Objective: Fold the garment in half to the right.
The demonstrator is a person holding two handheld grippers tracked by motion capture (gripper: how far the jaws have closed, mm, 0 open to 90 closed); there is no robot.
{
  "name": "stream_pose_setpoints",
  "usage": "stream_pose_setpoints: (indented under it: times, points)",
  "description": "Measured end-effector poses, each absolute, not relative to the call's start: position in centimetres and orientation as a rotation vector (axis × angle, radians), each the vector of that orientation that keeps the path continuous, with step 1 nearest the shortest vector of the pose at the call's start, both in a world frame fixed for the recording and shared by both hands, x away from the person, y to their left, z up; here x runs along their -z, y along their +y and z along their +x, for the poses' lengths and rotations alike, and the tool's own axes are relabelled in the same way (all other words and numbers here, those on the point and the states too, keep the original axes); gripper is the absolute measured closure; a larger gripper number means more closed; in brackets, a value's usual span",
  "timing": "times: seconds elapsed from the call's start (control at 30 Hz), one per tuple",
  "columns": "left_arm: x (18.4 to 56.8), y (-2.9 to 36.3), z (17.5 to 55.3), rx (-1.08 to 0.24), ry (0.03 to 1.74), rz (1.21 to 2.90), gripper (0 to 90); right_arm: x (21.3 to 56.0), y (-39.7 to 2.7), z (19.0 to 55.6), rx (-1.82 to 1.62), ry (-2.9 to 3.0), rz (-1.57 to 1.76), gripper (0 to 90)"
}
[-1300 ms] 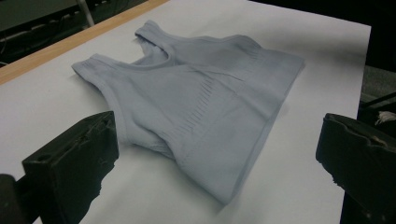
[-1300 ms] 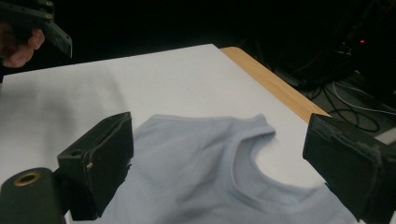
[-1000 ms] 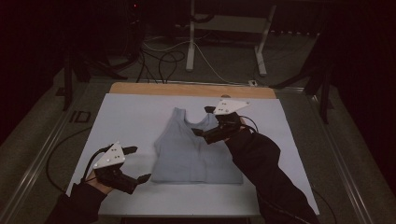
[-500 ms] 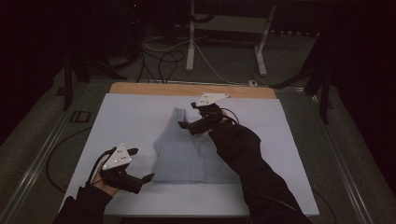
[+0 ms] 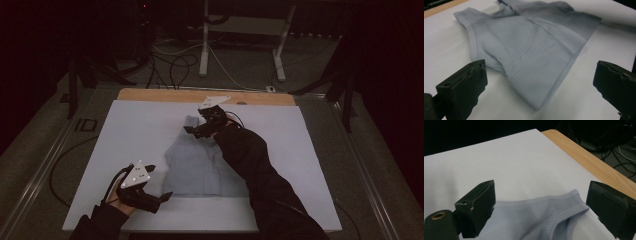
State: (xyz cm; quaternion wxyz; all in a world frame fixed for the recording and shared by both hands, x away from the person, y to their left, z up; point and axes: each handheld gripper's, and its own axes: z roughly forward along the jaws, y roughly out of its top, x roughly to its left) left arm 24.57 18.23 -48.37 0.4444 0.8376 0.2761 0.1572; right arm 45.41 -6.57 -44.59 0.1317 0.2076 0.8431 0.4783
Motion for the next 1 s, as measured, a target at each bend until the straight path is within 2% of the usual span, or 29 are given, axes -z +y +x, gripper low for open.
stream_pose_setpoints:
  times: [0.7,1.0]
  points:
    - [50.4,17.2,25.4,-0.311,0.739,2.197,0.5,47.6,-3.3,50.4,-1.292,2.480,0.785,10.1]
    - [51.4,17.0,25.6,-0.264,0.760,2.258,8.5,48.6,-2.5,52.6,-1.171,2.487,0.885,16.8]
